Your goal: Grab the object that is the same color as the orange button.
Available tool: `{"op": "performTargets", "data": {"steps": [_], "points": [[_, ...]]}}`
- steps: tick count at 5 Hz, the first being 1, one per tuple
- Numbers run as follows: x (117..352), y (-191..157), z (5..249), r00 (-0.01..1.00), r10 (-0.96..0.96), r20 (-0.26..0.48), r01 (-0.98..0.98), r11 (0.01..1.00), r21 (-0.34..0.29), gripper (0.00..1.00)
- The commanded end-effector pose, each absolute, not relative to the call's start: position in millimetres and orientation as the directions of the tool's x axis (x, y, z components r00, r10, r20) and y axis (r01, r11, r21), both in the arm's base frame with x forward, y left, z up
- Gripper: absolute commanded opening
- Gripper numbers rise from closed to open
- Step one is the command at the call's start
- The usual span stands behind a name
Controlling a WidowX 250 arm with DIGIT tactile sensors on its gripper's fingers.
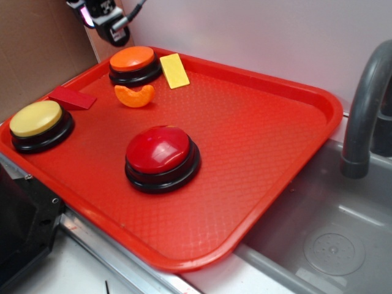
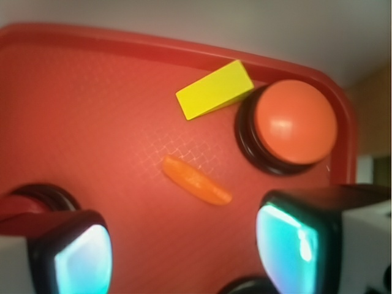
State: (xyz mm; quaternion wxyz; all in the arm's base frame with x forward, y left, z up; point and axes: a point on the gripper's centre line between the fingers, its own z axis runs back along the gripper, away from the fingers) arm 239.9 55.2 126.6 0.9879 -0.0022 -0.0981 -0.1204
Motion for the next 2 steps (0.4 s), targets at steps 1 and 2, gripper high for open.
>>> {"op": "performTargets", "data": {"steps": [1, 2], "points": [[253.1, 82.4, 98.5, 0.931, -0.293, 0.217, 0.278, 0.956, 0.096, 1.00], [255.6, 78.7, 81.2, 0.926, -0.318, 0.201, 0.299, 0.947, 0.120, 1.00]]}}
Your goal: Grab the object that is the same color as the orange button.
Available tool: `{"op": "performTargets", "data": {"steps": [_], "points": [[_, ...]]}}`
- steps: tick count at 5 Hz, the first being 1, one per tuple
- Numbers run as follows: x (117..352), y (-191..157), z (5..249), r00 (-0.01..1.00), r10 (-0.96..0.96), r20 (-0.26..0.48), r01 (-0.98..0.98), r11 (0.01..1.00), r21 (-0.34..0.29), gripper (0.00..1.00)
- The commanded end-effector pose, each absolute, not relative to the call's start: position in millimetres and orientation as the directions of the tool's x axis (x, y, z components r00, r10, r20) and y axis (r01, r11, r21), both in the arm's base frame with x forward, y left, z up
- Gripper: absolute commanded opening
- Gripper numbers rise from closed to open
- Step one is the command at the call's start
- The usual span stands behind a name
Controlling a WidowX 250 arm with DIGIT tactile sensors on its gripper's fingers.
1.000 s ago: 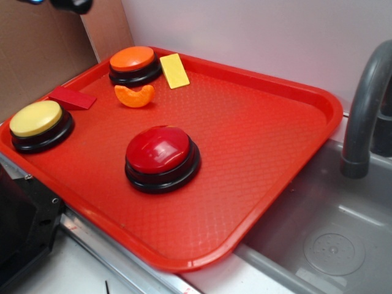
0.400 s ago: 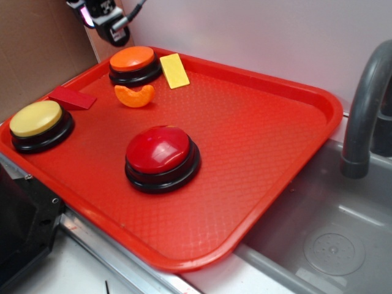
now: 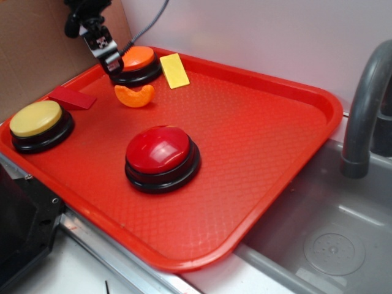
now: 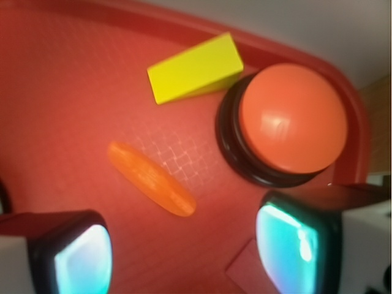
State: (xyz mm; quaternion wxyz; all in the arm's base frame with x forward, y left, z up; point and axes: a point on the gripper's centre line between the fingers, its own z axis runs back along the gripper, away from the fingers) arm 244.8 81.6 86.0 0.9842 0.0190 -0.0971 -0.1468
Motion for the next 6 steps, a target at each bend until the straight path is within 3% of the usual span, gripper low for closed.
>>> {"op": "performTargets", "data": {"steps": [1, 2, 3, 4, 5, 6], "points": [[257.3, 68.5, 54.1, 0.920, -0.358, 0.159, 0.340, 0.931, 0.131, 1.00], [257.2, 59.8, 37.2, 0.913, -0.390, 0.123, 0.371, 0.917, 0.149, 1.00], [253.8, 53.8, 22.0, 0.917, -0.385, 0.100, 0.370, 0.918, 0.143, 0.54], [253.8, 53.1, 23.6, 0.925, -0.364, 0.108, 0.350, 0.927, 0.132, 0.00], [253.7, 55.2, 38.6, 0.941, -0.317, 0.119, 0.302, 0.945, 0.126, 0.00], [241.3, 48.0, 89.0, 0.964, -0.191, 0.185, 0.164, 0.975, 0.149, 0.00]]}}
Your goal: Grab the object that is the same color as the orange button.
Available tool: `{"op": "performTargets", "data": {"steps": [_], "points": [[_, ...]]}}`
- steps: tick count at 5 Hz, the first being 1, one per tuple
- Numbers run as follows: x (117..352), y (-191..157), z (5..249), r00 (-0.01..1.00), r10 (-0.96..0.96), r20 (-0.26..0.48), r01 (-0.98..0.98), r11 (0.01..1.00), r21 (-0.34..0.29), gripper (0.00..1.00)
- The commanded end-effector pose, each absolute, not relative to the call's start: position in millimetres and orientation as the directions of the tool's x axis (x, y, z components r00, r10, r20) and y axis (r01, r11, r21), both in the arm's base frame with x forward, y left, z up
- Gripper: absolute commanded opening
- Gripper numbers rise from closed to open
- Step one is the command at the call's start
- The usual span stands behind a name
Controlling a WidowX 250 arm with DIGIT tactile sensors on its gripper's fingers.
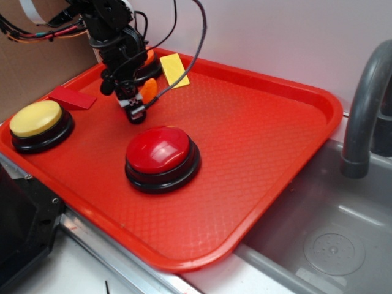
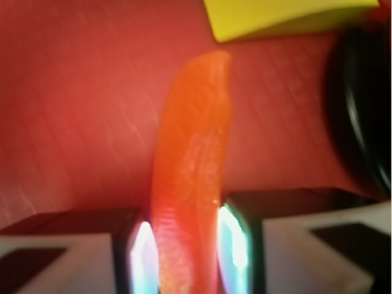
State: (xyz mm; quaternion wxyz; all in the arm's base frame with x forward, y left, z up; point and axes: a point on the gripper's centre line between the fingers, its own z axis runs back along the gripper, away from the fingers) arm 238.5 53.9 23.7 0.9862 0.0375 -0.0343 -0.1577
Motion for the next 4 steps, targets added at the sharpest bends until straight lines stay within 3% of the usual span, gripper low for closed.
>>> {"op": "performTargets", "data": {"steps": [1, 2, 3, 4], "points": [[223.7, 39.6, 139.3, 0.973, -0.094, 0.210, 0.083, 0.995, 0.062, 0.00], [217.1, 29.7, 190.0, 0.976, -0.030, 0.216, 0.036, 0.999, -0.024, 0.00], [220.9, 21.7, 218.2, 0.986, 0.041, 0.163, -0.046, 0.999, 0.028, 0.00], [217.2, 30.1, 220.5, 0.988, 0.131, 0.079, -0.130, 0.991, -0.013, 0.00]]}}
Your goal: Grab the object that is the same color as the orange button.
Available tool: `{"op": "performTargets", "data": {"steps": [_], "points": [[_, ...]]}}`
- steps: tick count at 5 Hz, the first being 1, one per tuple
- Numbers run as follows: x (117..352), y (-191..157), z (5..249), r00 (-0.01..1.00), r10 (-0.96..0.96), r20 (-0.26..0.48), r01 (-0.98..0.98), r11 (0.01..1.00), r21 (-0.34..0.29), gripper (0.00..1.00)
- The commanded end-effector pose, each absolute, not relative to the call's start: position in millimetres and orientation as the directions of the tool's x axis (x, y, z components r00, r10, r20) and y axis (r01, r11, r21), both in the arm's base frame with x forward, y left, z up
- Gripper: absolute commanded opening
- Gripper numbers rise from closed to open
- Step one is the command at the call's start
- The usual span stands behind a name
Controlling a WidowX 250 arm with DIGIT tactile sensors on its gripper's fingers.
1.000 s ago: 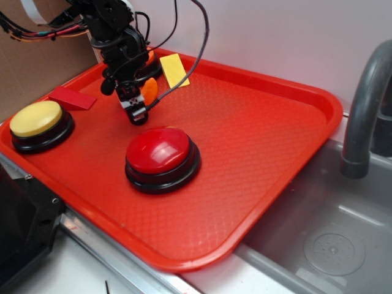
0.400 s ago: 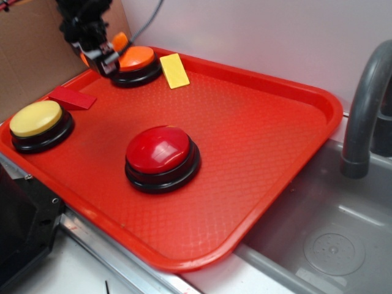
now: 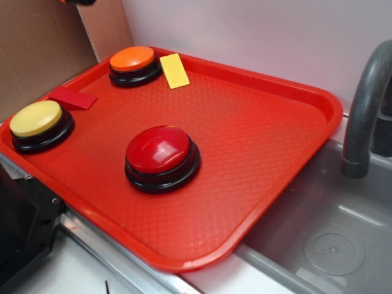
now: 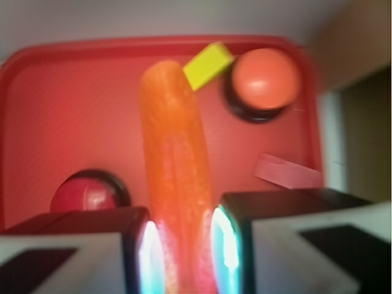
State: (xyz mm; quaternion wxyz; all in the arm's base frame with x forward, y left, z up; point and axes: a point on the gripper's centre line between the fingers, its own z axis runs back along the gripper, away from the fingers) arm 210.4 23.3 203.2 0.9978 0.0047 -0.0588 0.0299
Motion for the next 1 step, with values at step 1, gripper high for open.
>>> {"op": "performTargets", "data": {"steps": [1], "points": [[213.4, 37.7, 220.1, 0.985, 0.172, 0.019, -0.172, 0.985, -0.018, 0.00]]}}
